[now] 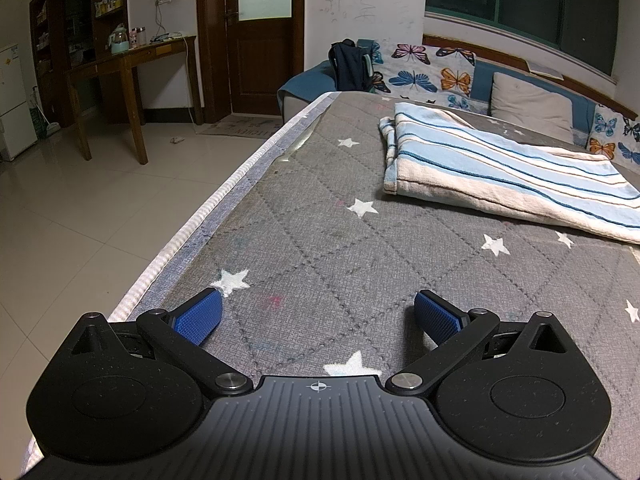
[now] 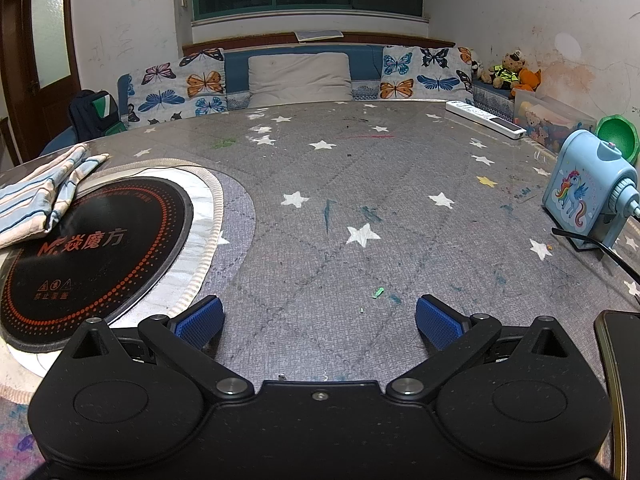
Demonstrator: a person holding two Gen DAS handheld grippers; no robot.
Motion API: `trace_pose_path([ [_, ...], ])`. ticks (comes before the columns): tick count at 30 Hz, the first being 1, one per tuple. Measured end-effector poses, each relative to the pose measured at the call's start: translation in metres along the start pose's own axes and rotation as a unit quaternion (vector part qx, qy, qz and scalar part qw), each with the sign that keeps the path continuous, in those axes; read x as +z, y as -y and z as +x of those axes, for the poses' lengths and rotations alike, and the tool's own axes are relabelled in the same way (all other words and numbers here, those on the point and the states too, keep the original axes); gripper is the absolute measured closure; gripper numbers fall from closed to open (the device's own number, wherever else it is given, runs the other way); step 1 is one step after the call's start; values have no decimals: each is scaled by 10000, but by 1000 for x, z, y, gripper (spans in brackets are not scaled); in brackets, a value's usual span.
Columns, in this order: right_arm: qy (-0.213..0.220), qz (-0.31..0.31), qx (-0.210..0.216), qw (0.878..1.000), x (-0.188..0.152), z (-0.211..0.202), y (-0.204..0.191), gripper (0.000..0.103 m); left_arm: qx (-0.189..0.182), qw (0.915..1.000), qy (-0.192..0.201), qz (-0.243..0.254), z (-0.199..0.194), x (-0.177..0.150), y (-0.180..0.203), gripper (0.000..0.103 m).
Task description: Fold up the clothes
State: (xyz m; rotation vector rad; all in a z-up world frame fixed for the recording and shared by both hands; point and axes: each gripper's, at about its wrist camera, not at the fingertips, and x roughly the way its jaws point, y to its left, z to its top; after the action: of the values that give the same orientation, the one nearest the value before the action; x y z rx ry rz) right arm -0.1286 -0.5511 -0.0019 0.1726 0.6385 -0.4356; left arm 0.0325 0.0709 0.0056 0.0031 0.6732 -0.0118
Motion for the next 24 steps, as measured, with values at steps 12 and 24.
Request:
trace_pose_path([
  [12, 1, 3, 2, 10000, 0, 0, 0, 0, 8, 10000, -3, 8, 0, 0, 1, 0],
  [24, -2, 1, 0, 10000, 0, 0, 0, 0, 16, 10000, -6, 21, 0, 1, 2, 0],
])
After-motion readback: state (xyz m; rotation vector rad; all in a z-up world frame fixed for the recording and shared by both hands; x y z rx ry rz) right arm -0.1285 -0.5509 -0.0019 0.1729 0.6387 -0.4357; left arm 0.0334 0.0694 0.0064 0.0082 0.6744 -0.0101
